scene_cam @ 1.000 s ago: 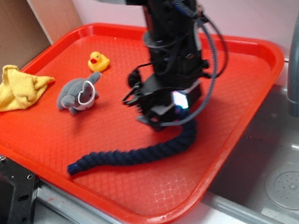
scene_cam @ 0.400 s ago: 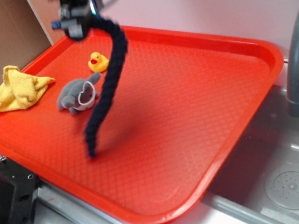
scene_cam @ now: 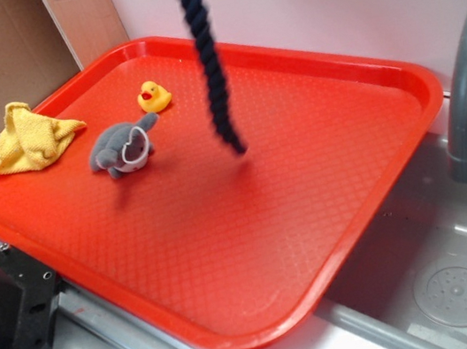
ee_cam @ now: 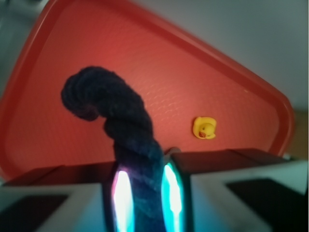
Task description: Grab the blue rope.
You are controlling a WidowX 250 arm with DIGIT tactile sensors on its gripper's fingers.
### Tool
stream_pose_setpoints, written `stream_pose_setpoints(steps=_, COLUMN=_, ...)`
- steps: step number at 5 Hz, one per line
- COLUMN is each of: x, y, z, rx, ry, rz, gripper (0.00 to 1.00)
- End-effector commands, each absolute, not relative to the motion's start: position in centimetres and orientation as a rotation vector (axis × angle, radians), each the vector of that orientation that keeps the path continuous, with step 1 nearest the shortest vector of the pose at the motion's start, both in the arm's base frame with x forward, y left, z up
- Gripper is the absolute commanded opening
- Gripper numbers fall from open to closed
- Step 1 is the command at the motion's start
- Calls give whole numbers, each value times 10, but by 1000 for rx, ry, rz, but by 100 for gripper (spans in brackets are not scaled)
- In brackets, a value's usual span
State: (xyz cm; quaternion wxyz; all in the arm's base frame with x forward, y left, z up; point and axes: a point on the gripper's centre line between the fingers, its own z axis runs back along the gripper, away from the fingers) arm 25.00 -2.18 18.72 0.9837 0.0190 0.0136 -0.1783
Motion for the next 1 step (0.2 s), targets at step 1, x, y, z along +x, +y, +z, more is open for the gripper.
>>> stream_pose_setpoints(steps=1, x=228, y=-71, z=199, rx=88, ry=-48, rz=-176, gripper=0)
